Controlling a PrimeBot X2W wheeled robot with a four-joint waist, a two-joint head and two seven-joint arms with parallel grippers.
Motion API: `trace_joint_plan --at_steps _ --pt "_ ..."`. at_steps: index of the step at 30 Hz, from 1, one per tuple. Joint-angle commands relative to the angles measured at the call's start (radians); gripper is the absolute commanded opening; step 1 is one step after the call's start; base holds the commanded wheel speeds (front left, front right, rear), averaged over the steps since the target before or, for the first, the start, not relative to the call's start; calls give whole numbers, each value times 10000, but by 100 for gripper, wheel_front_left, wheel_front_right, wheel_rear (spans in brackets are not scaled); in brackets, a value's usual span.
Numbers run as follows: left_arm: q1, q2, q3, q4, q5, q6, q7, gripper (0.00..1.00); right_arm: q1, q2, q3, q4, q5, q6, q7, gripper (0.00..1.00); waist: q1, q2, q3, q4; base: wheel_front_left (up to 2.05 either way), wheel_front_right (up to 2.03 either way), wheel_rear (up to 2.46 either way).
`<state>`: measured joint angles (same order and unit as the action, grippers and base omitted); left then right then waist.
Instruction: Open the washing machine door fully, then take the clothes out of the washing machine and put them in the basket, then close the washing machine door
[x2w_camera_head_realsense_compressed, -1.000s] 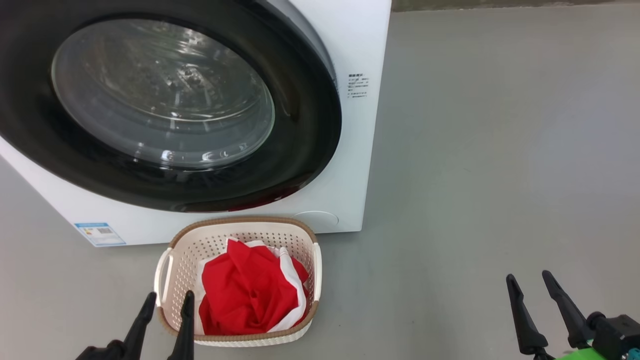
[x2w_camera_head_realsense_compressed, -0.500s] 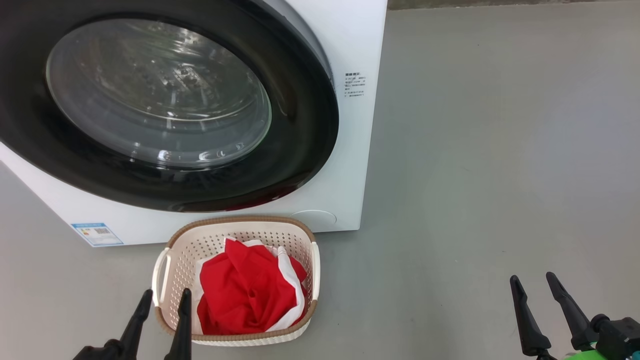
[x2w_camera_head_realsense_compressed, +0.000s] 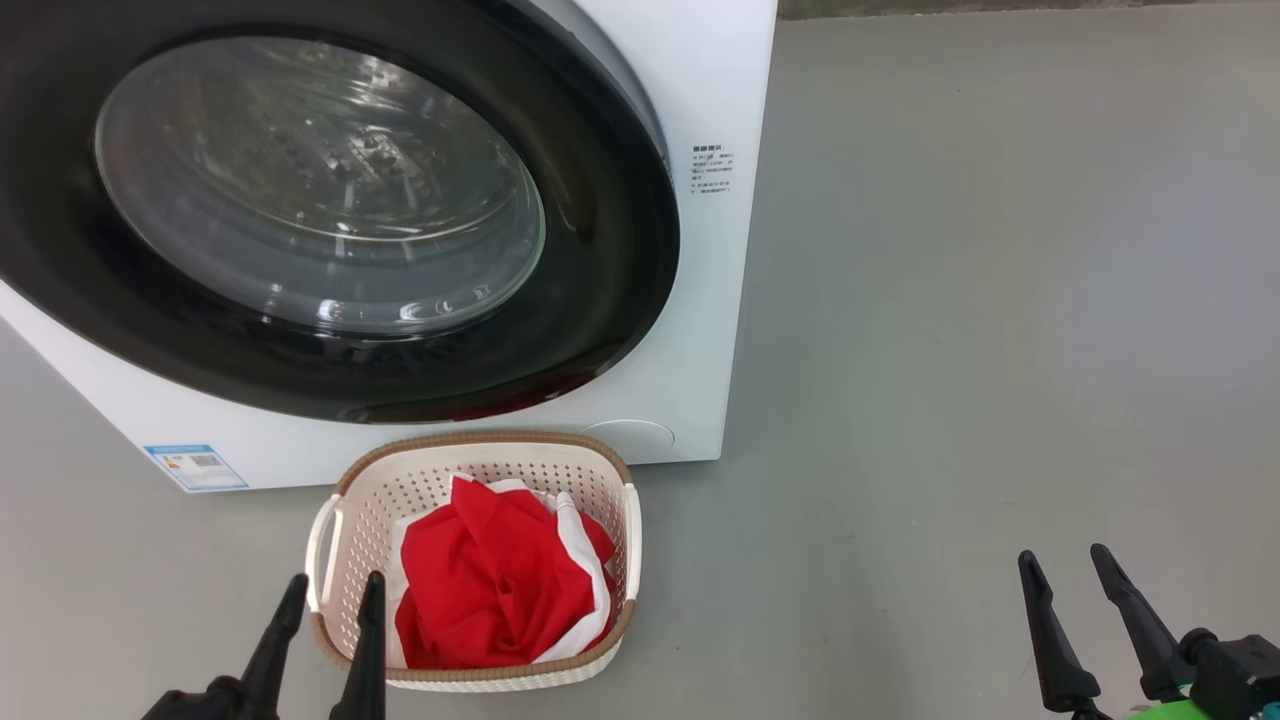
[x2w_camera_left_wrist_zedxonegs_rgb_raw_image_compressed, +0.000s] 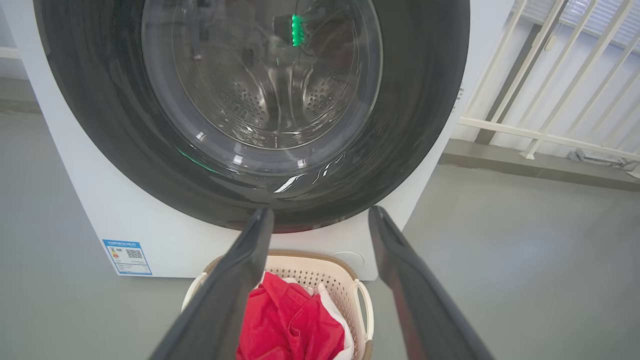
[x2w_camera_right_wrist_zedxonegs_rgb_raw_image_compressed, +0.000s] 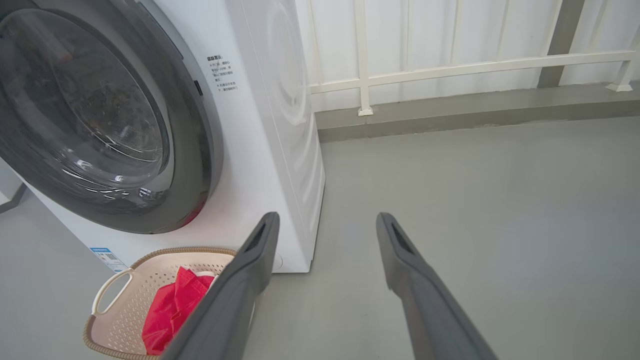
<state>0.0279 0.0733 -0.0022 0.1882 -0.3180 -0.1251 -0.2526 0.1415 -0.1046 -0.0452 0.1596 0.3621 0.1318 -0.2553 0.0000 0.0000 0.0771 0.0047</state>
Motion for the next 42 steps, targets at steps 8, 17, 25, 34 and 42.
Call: trace_joint_plan --at_steps 8,17,25,34,42 --pt "69 -132 -96 451 -106 13 64 0 14 205 39 497 14 0 6 0 0 0 14 6 0 0 0" --pt "68 -178 -66 575 -918 9 257 0 -98 254 62 651 817 -1 190 0 21 0 -57 2 0 0 0" --pt "-50 -155 -18 605 -1765 5 462 0 -281 236 62 686 1654 -1 389 0 1 0 -82 -1 0 0 0" --pt "-149 -138 38 607 -2610 1 672 0 -445 226 52 700 2486 -2 595 0 0 0 -130 -4 0 0 0" --pt "-243 -125 98 603 -3447 -4 885 0 -604 222 34 710 3309 -3 806 0 0 0 -178 -8 0 0 0"
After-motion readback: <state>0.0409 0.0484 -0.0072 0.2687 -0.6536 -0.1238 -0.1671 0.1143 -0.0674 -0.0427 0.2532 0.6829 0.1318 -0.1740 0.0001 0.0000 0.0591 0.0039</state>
